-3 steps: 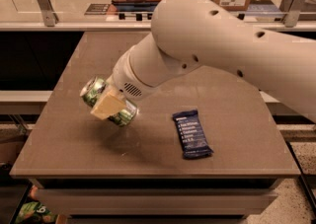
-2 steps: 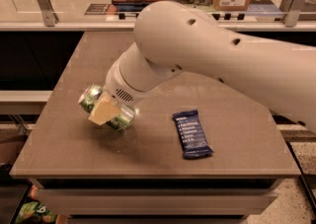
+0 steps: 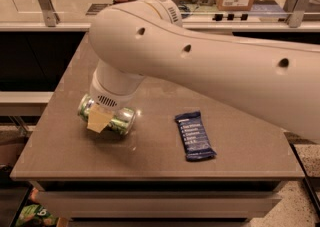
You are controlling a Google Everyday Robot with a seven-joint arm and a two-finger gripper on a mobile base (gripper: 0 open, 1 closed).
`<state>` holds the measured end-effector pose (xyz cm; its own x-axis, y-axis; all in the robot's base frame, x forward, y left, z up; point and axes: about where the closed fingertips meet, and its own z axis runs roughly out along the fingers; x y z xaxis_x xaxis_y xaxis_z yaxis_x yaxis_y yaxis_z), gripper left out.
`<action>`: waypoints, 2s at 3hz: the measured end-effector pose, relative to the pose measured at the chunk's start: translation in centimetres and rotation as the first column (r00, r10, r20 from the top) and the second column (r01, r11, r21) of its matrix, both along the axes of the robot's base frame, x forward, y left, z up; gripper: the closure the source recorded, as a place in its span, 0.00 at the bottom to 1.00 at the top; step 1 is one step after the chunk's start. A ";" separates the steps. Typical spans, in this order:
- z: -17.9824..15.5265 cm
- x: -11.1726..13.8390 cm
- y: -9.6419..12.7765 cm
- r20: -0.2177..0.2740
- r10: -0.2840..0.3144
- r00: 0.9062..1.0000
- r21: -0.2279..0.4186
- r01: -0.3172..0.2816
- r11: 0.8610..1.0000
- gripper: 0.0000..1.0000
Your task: Knock green can over
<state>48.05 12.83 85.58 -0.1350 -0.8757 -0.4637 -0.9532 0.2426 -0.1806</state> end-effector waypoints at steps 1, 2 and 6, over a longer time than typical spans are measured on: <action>-1.2 0.2 0.9 -0.013 0.009 1.000 -0.051 -0.009 0.999 1.00; -2.3 0.3 2.0 -0.022 0.029 0.999 -0.061 -0.031 0.998 1.00; -2.2 0.1 2.6 -0.021 0.041 0.999 -0.062 -0.043 0.997 0.36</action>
Offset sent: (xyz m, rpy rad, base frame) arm 0.0058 0.0347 -0.0393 -0.0707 0.0357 0.0566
